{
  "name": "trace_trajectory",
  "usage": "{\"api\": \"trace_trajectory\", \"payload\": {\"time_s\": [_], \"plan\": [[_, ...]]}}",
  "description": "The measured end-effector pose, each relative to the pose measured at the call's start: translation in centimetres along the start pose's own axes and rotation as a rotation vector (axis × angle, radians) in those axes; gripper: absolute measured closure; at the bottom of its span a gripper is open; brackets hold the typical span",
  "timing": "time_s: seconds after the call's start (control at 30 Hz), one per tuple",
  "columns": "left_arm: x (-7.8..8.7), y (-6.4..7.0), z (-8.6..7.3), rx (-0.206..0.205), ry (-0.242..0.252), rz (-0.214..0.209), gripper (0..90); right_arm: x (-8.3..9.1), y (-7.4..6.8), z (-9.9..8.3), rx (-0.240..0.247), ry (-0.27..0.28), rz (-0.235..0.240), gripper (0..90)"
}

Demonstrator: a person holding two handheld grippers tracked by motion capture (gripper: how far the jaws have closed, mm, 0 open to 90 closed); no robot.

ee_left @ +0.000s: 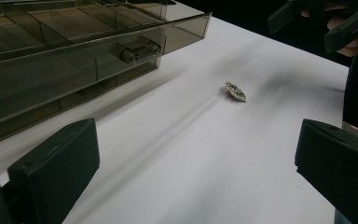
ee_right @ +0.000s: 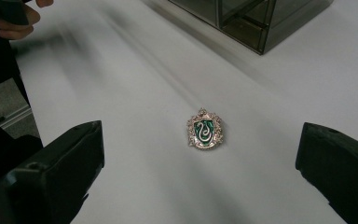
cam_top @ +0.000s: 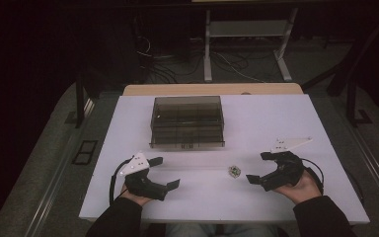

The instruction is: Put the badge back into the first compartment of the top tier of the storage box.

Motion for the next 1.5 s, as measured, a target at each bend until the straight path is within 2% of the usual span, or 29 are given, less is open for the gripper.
{"api": "trace_trajectory", "payload": {"time_s": [0.53,1.37,1.5], "plan": [[0.0,0.0,0.0,0.000,-0.001,-0.003,0.0,-1.6,-0.5,1.6,0.052,-0.060,0.032,0.8],[0.0,0.0,0.0,-0.003,-0.004,-0.006,0.0,-4.1,-0.3,2.0,0.085,-0.111,0.047,0.8],[-0.1,0.0,0.0,-0.004,-0.005,-0.007,0.0,-4.8,-0.3,1.9,0.092,-0.136,0.043,0.8]]}}
Point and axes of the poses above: each handheld gripper's, and its own axes: x roughly backward along the jaws, z roughly out of its top, y roughly to its right, the point moved 6 cm from there along -x, roughly forward along the jaws, and after that the axes turned 10 degrees about -y, right-handed, at the moved point
